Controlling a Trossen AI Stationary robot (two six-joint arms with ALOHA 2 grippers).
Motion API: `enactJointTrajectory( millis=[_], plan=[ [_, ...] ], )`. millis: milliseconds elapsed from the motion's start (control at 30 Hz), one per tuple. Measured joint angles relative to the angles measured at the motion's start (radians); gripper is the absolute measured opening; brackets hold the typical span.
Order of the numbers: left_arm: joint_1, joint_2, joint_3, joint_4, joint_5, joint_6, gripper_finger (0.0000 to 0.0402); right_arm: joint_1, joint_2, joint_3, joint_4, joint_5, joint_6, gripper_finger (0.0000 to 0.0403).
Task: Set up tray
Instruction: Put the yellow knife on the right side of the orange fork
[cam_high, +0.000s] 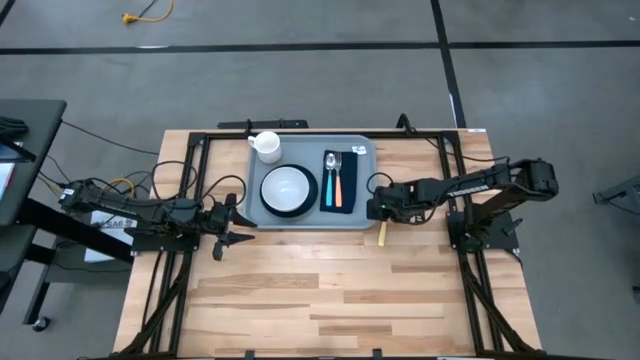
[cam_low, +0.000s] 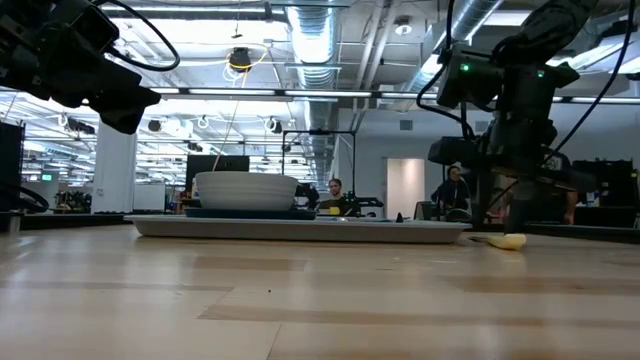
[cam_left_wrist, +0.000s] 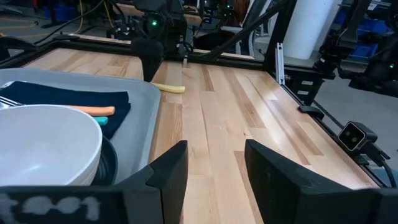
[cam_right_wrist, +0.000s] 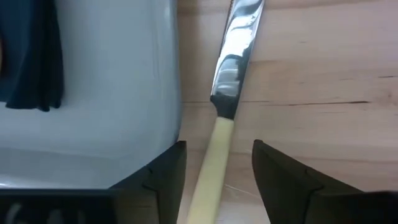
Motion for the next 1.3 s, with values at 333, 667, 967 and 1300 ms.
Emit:
enactJointTrajectory(
  millis=[333, 667, 967, 1300],
  plan=[
    [0.000, 0.000, 0.000, 0.000, 0.000, 0.000, 0.0148, -0.002, 0.030, 0.001, -0.002, 0.001, 0.019, 0.0174],
    [0.000, 0.000, 0.000, 0.000, 0.000, 0.000, 0.0148, -0.024, 0.094, 0.010, -0.016, -0.027, 0.017, 0.0175],
    [0.000, 0.000, 0.000, 0.000, 0.000, 0.000, 0.0148, -0.024, 0.092, 0.008, -0.042, -0.031, 0.019, 0.0140],
    [0.000, 0.000, 0.000, 0.000, 0.000, 0.000, 0.0148, -0.030, 0.092, 0.008, -0.083, -0.032, 0.011, 0.0071]
  ],
)
